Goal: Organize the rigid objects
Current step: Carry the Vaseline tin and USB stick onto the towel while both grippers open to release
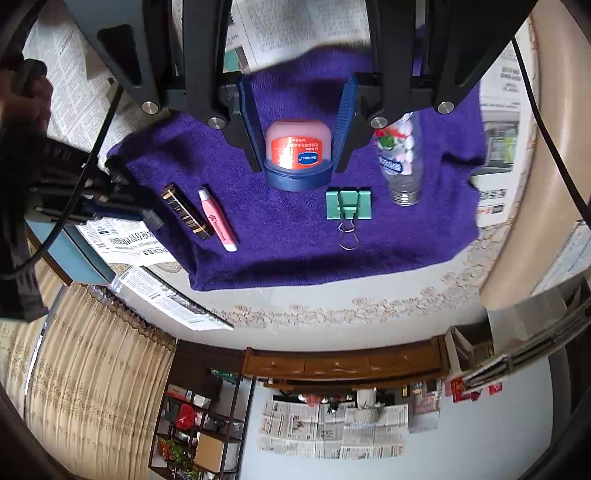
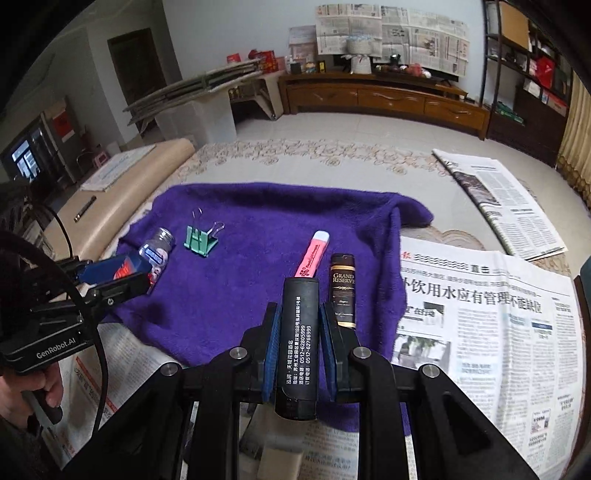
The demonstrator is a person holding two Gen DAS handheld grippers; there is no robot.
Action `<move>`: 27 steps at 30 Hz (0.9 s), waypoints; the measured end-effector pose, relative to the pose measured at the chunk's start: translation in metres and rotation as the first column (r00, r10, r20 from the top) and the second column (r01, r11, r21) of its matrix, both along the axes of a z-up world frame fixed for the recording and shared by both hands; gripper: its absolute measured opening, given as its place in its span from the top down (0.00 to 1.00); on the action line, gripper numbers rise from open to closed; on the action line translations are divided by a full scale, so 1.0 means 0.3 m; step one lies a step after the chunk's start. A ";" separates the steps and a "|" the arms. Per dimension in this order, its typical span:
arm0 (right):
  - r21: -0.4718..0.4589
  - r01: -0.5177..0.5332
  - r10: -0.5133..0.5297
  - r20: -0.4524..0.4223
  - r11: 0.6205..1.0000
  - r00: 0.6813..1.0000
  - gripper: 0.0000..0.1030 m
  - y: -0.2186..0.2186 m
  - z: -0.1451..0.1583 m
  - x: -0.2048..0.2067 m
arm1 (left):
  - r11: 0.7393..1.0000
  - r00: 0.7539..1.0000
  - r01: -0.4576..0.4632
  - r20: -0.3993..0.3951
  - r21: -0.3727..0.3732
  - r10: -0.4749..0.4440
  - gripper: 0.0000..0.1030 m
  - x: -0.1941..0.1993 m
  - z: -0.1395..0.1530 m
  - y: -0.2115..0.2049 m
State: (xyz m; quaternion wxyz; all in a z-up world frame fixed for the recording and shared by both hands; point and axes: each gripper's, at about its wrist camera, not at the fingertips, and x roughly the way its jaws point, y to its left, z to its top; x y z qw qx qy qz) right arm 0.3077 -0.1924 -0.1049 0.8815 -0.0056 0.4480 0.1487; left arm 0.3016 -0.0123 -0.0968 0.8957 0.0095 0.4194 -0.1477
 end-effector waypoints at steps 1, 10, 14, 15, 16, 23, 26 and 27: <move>-0.005 -0.008 0.008 -0.015 1.000 1.000 0.79 0.006 -0.018 0.013 | 1.000 1.000 0.000 -0.006 -0.009 -0.001 0.66 0.012 -0.008 0.000; -0.054 -0.031 0.026 -0.091 0.998 0.996 0.79 0.026 -0.125 0.091 | 1.000 0.999 0.008 -0.043 0.002 -0.008 0.66 0.089 -0.079 -0.027; -0.070 -0.039 0.031 -0.104 0.997 0.994 0.79 0.029 -0.148 0.105 | 1.000 0.998 0.015 -0.053 0.016 -0.014 0.66 0.101 -0.100 -0.036; -0.074 -0.041 0.033 -0.107 0.996 0.994 0.79 0.033 -0.153 0.106 | 1.000 0.998 0.015 -0.055 0.020 -0.014 0.66 0.103 -0.104 -0.037; -0.077 -0.045 0.036 -0.113 0.996 0.993 0.79 0.035 -0.159 0.109 | 1.000 0.998 0.015 -0.058 0.023 -0.013 0.66 0.106 -0.110 -0.038; -0.092 -0.059 0.048 -0.114 0.994 0.992 0.79 0.047 -0.174 0.117 | 0.998 0.996 0.023 -0.092 0.054 -0.018 0.66 0.126 -0.150 -0.046; -0.108 -0.077 0.065 -0.112 0.991 0.992 0.79 0.055 -0.175 0.116 | 0.997 0.995 0.034 -0.097 0.074 -0.027 0.66 0.122 -0.163 -0.058; -0.110 -0.080 0.068 -0.113 0.991 0.991 0.79 0.056 -0.175 0.118 | 0.996 0.995 0.037 -0.097 0.084 -0.029 0.66 0.121 -0.163 -0.063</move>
